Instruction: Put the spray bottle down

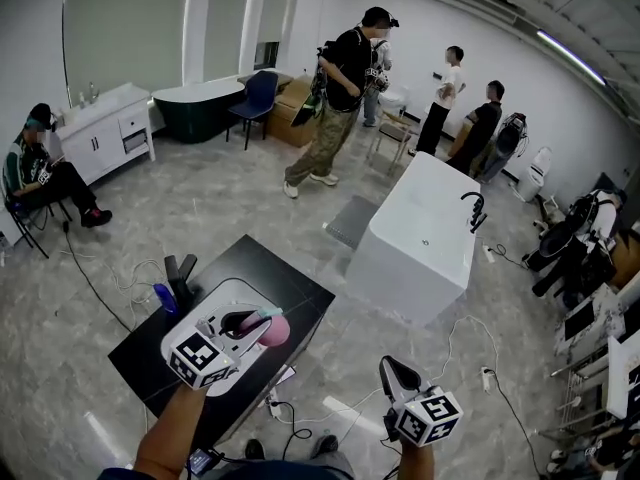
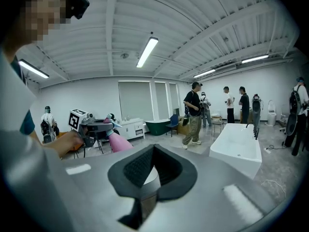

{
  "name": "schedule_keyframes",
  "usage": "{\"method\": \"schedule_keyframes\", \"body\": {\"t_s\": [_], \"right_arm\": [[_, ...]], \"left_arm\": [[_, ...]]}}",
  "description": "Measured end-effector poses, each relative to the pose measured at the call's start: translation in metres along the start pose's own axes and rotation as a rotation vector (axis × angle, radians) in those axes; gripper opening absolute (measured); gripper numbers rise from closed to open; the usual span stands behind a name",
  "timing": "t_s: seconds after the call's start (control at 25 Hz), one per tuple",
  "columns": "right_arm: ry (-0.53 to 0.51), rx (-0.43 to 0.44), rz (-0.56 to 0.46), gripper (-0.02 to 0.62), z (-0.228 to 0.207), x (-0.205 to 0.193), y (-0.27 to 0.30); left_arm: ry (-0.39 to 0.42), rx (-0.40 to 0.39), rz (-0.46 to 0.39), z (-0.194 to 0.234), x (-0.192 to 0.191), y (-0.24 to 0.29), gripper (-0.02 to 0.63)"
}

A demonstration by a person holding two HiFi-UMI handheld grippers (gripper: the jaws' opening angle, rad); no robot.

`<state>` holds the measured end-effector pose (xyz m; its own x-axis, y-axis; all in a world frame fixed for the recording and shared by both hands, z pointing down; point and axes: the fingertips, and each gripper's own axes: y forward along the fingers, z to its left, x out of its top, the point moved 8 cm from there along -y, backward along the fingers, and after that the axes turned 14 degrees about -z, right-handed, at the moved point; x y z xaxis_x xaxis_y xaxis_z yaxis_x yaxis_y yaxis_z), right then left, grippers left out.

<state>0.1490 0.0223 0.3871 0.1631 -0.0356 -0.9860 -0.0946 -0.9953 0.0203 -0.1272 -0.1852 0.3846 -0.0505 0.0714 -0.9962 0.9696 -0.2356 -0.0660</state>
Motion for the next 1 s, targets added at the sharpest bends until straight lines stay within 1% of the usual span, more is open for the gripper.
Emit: {"method": "schedule_keyframes", "body": {"t_s": [0.16,0.36,0.44,0.72,1.0], "right_arm": [[0.014,0.035,0.019,0.011,-0.028,-0.008,0.034],[0.007,0.131,0.038,0.011,-0.064,-0.005,0.081],[0.006,0.155,0.048,0.011,-0.083,-0.004,0.097],[-0.002,0.201,0.075,0.011,-0.143,-0.013,0.145],[0.0,0.232,0.088,0.011,-0.172,-0.024,0.181]], "left_arm": [[-0.017,0.048,0.012,0.025,-0.015,0.022,0.063],[-0.032,0.143,0.027,0.048,-0.03,0.047,0.061],[-0.03,0.169,0.032,0.056,-0.036,0.064,0.061],[-0.041,0.224,0.044,0.08,-0.069,0.117,0.061],[-0.058,0.241,0.068,0.101,-0.102,0.152,0.061]]}}
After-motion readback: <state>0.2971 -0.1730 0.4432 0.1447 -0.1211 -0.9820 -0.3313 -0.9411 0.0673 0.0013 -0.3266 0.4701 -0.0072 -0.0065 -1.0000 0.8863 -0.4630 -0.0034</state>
